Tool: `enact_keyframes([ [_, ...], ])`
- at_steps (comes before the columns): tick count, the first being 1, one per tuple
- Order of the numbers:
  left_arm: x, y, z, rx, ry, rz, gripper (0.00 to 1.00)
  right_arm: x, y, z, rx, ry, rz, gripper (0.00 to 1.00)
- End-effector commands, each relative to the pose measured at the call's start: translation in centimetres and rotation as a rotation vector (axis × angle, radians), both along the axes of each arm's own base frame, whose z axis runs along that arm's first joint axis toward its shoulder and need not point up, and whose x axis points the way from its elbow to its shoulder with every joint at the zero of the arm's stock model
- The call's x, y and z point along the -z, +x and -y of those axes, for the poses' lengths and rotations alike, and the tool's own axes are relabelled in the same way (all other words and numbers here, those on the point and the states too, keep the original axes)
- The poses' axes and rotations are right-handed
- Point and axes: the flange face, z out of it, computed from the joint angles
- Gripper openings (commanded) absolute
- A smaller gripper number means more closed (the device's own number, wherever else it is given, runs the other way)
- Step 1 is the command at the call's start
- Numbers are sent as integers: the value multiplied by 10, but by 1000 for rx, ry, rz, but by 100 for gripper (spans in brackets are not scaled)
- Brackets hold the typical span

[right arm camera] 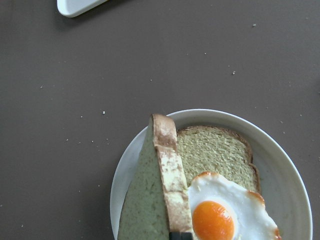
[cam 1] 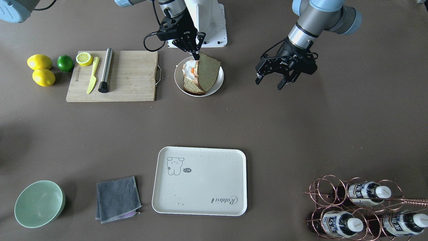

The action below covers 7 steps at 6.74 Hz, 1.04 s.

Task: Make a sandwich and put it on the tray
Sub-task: 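Lay the bread slice onto the egg and open the right gripper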

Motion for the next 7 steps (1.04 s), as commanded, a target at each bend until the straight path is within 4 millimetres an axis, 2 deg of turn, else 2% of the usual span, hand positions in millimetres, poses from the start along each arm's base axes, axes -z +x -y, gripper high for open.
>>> enact_keyframes([
  [1,2,2,0,-2,2,-2,97,-17,3,-1,9,-6,-27,0],
  [2,3,2,0,-2,3,-3,97,-30,5,-3,12,-10,-48,0],
  [4,4,2,-1,-3,4,-6,97,-41,1,-16,26,-13,-67,0],
  [6,3,2,0,-2,4,-4,97,-41,-2,-24,26,-30,-59,0],
  [7,3,3,-1,-3,2,-3,97,-44,0,-23,26,-29,-64,98],
])
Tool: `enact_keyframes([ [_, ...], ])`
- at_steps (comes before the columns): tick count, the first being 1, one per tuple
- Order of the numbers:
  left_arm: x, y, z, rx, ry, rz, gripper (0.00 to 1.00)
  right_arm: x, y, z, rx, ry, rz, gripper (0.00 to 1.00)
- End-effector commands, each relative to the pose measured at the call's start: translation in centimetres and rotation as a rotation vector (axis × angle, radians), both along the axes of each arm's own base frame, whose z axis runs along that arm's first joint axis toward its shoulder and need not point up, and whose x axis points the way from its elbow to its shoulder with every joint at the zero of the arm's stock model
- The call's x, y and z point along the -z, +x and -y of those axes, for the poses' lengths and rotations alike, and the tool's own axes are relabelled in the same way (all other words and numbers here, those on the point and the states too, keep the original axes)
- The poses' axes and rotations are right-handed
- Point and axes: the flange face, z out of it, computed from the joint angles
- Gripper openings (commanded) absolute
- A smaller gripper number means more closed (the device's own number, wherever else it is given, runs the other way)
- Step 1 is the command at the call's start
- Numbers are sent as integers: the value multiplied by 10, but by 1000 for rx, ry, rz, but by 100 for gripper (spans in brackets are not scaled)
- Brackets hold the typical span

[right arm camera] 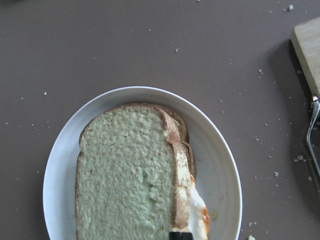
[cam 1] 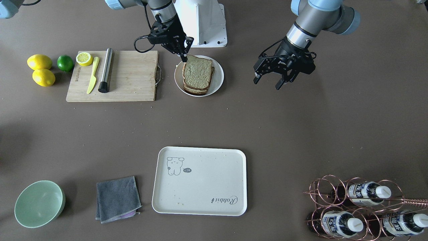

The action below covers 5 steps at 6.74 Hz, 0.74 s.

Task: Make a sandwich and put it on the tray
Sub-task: 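Withdraw the right arm while the left gripper moves toward the plate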

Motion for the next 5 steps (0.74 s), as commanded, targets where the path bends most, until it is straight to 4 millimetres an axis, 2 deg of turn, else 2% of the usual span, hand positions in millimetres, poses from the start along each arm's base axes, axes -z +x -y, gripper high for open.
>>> enact_keyframes([
  [1,-2,1,0,0,-4,4,97,3,8,6,-6,-3,9,100],
  [2,-3,5,-4,-10,-6,5,97,2,28,36,-46,-6,-1,100],
  [3,-4,10,-7,-7,-37,-5,97,-9,54,80,-29,-21,-54,100],
  [4,4,20,-15,-11,-66,-29,97,-21,90,132,2,-21,-145,100],
  [5,5,41,-35,15,-79,-32,97,-36,121,174,24,37,-254,100],
])
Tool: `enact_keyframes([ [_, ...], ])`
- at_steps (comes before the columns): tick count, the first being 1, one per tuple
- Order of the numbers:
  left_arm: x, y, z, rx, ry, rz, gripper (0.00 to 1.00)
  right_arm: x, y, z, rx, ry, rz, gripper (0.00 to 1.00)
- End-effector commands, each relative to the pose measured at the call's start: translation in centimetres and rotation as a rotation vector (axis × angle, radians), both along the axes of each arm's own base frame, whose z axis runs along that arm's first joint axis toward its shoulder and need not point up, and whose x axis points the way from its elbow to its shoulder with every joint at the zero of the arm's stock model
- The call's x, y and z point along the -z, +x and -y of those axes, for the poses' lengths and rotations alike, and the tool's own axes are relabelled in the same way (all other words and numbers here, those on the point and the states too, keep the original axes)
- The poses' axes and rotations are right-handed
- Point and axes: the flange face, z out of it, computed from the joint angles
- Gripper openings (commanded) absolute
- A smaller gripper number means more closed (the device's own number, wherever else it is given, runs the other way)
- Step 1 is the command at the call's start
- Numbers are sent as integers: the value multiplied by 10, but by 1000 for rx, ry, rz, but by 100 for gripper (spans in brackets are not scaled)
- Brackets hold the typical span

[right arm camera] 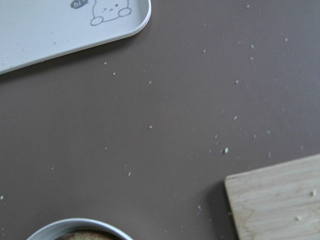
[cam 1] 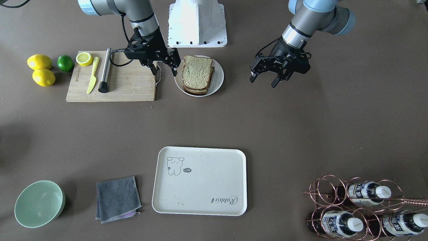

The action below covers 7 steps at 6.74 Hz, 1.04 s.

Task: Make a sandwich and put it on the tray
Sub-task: 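Withdraw the right arm while the left gripper moves toward the plate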

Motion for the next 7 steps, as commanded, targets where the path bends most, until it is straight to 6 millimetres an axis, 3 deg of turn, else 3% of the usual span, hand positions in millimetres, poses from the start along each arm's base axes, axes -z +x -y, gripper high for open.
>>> enact_keyframes([
  [1,5,39,-38,8,-26,-13,97,-31,85,96,123,90,-193,100],
  [2,11,56,-57,23,-61,-32,97,-61,140,134,202,97,-203,100],
  [4,19,88,-94,44,-46,-41,94,-110,248,174,281,131,-199,100],
  [5,20,102,-102,45,-72,-49,88,-149,299,170,317,103,-155,100],
  [6,27,115,-100,47,-78,-57,79,-202,341,153,354,89,-188,100],
  [7,25,124,-98,48,-77,-49,65,-228,372,145,364,89,-207,100],
])
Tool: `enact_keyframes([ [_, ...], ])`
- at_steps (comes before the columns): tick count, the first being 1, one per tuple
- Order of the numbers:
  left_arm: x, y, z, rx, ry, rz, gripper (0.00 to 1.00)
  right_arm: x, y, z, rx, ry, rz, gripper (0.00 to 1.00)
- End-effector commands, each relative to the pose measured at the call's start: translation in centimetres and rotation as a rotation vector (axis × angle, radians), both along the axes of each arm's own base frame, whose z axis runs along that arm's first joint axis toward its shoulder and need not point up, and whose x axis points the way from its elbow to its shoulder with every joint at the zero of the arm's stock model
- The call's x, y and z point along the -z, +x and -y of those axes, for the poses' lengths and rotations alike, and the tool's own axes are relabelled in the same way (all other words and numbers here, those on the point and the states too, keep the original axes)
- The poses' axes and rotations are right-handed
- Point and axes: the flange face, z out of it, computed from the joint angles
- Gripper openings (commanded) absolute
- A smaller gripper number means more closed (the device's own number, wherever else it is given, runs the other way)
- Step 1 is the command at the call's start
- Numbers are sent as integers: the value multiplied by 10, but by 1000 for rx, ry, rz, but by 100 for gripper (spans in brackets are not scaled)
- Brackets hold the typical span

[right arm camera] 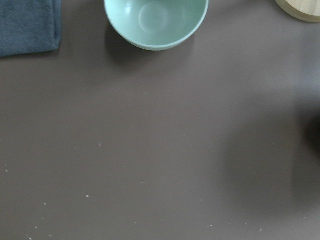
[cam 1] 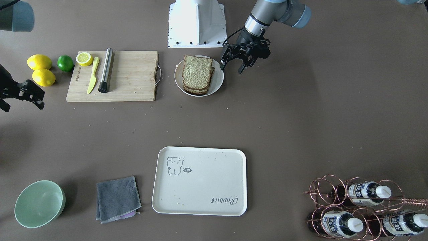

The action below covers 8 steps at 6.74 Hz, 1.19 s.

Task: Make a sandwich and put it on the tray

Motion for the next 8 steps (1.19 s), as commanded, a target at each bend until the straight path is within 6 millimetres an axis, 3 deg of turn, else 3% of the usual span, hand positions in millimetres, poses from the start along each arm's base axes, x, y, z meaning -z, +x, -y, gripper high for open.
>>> enact_keyframes([
  [1,-4,17,0,-4,-4,14,61,-41,52,-16,18,-27,26,100],
  [5,-9,28,0,-8,-3,30,58,-45,57,-15,9,-37,27,100],
  [7,-8,31,1,-8,-3,30,44,-55,59,-14,6,-49,23,100],
  [8,-6,32,0,-10,-2,29,30,-56,64,-13,-5,-52,22,100],
])
